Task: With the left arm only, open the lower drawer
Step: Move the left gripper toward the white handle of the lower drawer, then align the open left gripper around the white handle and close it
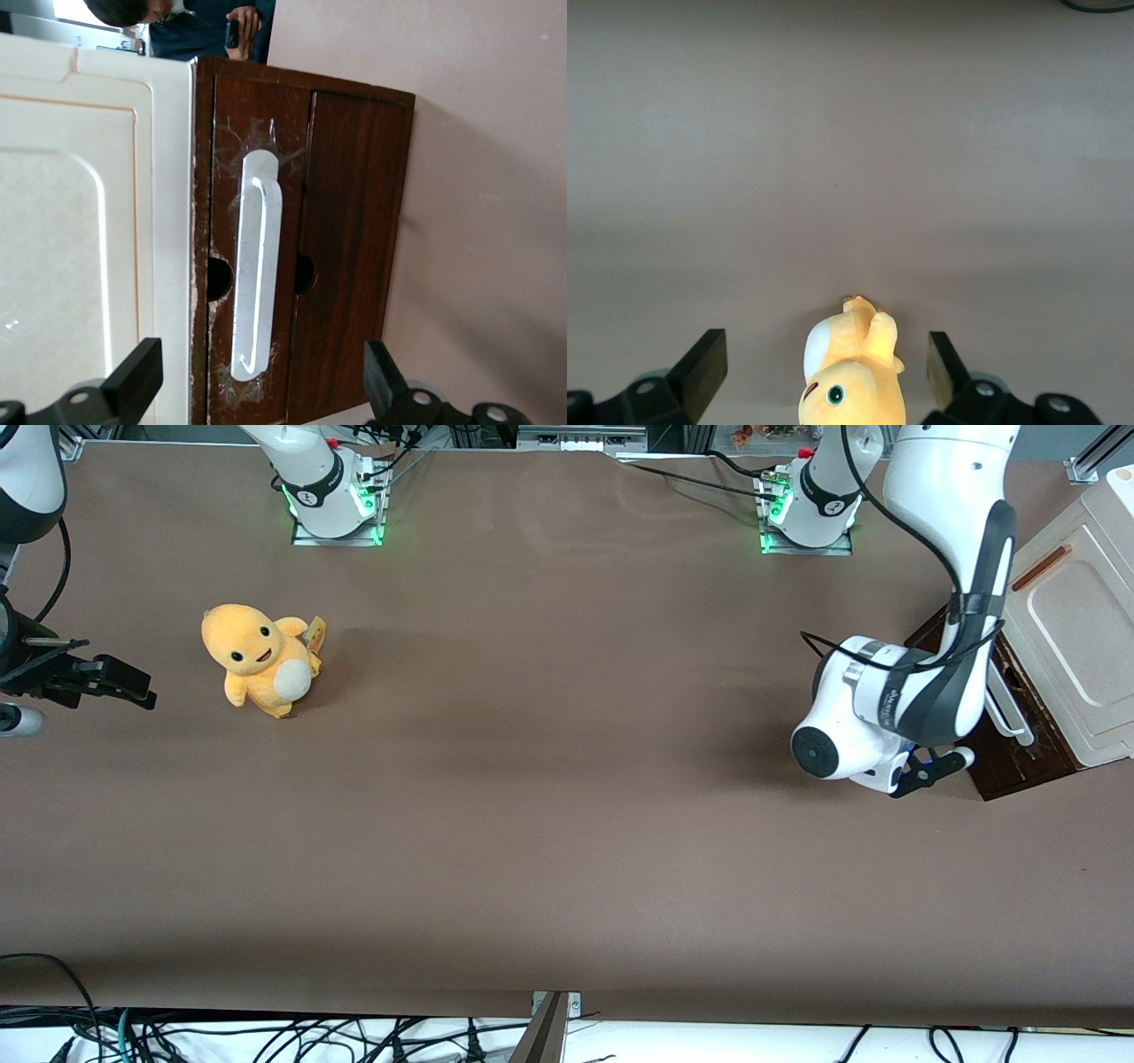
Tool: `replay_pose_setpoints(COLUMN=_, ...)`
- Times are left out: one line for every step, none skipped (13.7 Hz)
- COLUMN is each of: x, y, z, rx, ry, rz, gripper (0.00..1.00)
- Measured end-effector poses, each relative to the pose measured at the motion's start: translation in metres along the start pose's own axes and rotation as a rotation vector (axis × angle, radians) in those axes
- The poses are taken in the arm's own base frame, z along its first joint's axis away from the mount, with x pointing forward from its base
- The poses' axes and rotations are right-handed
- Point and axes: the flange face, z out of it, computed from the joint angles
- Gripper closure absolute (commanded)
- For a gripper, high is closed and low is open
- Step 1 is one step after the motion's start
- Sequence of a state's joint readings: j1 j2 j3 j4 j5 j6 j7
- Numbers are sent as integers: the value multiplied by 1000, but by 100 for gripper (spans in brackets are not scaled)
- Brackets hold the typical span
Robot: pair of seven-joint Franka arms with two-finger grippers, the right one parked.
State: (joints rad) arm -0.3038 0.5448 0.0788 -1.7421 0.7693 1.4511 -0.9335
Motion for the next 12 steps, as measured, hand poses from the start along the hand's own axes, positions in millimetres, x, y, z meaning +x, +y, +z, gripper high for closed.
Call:
replay_pose_setpoints(x=-3, y=6, z=4, rx=12, ry=-1, rz=6, gripper=0)
replay_pose_setpoints(x=-6, y=13, z=8, rx=32, ry=7, rz=14, gripper=0)
replay_pose_setpoints(x=-9, y=20, z=14, rx=60, ry=23, rz=20, gripper=0)
replay_pose_setpoints(x=-12, y=28, z=21, rx=93, ry=40, rz=25, gripper=0)
replay_pose_setpoints(x=-15, y=35, z=29, rx=123, ry=53, rz=32, gripper=0)
replay_pose_setpoints(x=-18, y=40, z=35, rx=140, ry=55, rz=38, gripper=0)
replay_pose_setpoints(x=-20, y=44, z=39, rx=150, ry=56, rz=41, gripper=0)
replay_pose_setpoints(x=-20, y=45, z=42, rx=161, ry=63, rz=43, gripper=0)
replay_pose_setpoints(x=-21, y=47, z=44, rx=170, ry=70, rz=46, gripper=0)
replay_pose_setpoints(x=-21, y=48, z=45, rx=177, ry=73, rz=49, gripper=0)
replay_pose_setpoints(x=-22, y=48, z=47, rx=182, ry=71, rz=51, gripper=0)
replay_pose_setpoints(x=-22, y=48, z=49, rx=187, ry=71, rz=52, gripper=0)
